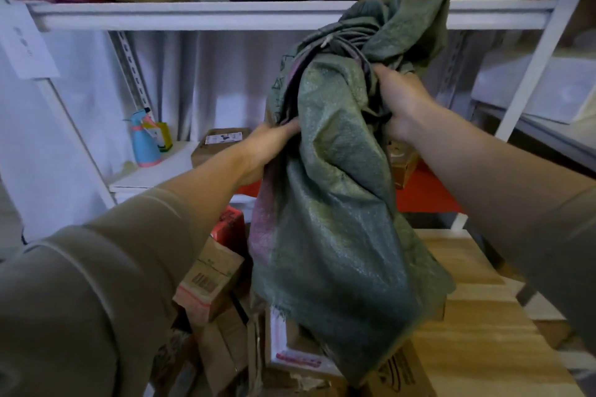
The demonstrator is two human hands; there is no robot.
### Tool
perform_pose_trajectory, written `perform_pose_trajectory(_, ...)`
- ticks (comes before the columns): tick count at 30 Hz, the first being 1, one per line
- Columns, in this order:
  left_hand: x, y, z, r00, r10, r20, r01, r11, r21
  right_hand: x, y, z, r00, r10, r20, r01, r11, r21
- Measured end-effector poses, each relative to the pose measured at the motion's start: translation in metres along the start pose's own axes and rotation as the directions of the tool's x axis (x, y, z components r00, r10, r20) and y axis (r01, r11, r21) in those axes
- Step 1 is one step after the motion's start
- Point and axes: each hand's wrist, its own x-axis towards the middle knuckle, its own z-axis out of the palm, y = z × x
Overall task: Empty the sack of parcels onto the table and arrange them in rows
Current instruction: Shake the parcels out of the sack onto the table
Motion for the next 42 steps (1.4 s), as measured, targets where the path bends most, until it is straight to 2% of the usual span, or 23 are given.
perform_pose_trajectory(3, -0.001, -0.001, 0.01, 0.992, -0.019, 0.128, 0.003, 0.992, 0.127, -0.001, 0.01, -0.007, 0.998, 0.041, 0.039, -0.04, 0.999, -0.028)
perform_pose_trajectory(5, -0.002, -0.002, 0.019, 0.985, -0.021, 0.172, 0.004, 0.995, 0.099, -0.004, 0.017, -0.006, 0.998, 0.053, 0.042, -0.05, 0.997, -0.051)
perform_pose_trajectory(9, 0.001, -0.011, 0.03, 0.996, 0.002, 0.092, -0.008, 0.998, 0.069, -0.004, 0.033, -0.017, 0.995, 0.1, 0.016, -0.095, 0.975, -0.199)
perform_pose_trajectory(12, 0.004, -0.011, 0.037, 0.995, 0.022, 0.097, -0.027, 0.998, 0.049, -0.005, 0.041, -0.032, 0.99, 0.138, -0.013, -0.131, 0.901, -0.413)
perform_pose_trajectory(14, 0.0, -0.007, 0.042, 0.996, 0.031, 0.087, -0.036, 0.998, 0.048, -0.013, 0.042, -0.035, 0.989, 0.148, -0.005, -0.132, 0.861, -0.49)
perform_pose_trajectory(16, -0.002, -0.005, 0.044, 0.999, 0.02, 0.031, -0.02, 1.0, 0.0, -0.025, 0.037, -0.036, 0.969, 0.207, 0.132, -0.122, 0.874, -0.47)
perform_pose_trajectory(19, 0.0, -0.001, 0.044, 0.997, -0.075, 0.007, 0.076, 0.995, -0.06, -0.042, 0.031, -0.039, 0.888, 0.292, 0.355, -0.07, 0.849, -0.523)
perform_pose_trajectory(22, -0.001, 0.0, 0.044, 0.994, -0.101, 0.032, 0.103, 0.991, -0.085, -0.047, 0.035, -0.043, 0.858, 0.334, 0.389, -0.024, 0.784, -0.62)
perform_pose_trajectory(25, -0.005, 0.003, 0.052, 0.99, -0.041, 0.138, 0.053, 0.995, -0.085, -0.038, 0.048, -0.043, 0.907, 0.215, 0.362, 0.041, 0.81, -0.585)
perform_pose_trajectory(27, -0.006, 0.004, 0.056, 0.989, -0.019, 0.147, 0.028, 0.998, -0.062, -0.032, 0.06, -0.042, 0.939, 0.106, 0.326, 0.092, 0.838, -0.537)
perform_pose_trajectory(31, 0.001, 0.006, 0.058, 0.978, -0.005, 0.209, 0.006, 1.0, -0.007, -0.024, 0.094, -0.039, 0.985, -0.074, 0.157, 0.12, 0.943, -0.31)
perform_pose_trajectory(34, 0.0, 0.001, 0.055, 0.984, 0.0, 0.178, 0.004, 1.0, -0.022, -0.014, 0.109, -0.038, 0.993, -0.111, 0.05, 0.12, 0.963, -0.241)
perform_pose_trajectory(37, 0.007, -0.007, 0.038, 0.981, 0.04, 0.188, -0.039, 0.999, -0.01, -0.006, 0.104, -0.041, 0.996, -0.084, 0.009, 0.084, 0.977, -0.196)
perform_pose_trajectory(39, 0.01, -0.017, 0.017, 0.966, 0.005, 0.257, -0.029, 0.996, 0.089, 0.0, 0.101, -0.043, 0.998, -0.068, -0.013, 0.065, 0.984, -0.168)
perform_pose_trajectory(42, 0.008, -0.04, -0.005, 0.94, -0.146, 0.307, 0.003, 0.906, 0.423, 0.007, 0.094, -0.046, 0.995, -0.064, -0.07, 0.059, 0.995, -0.075)
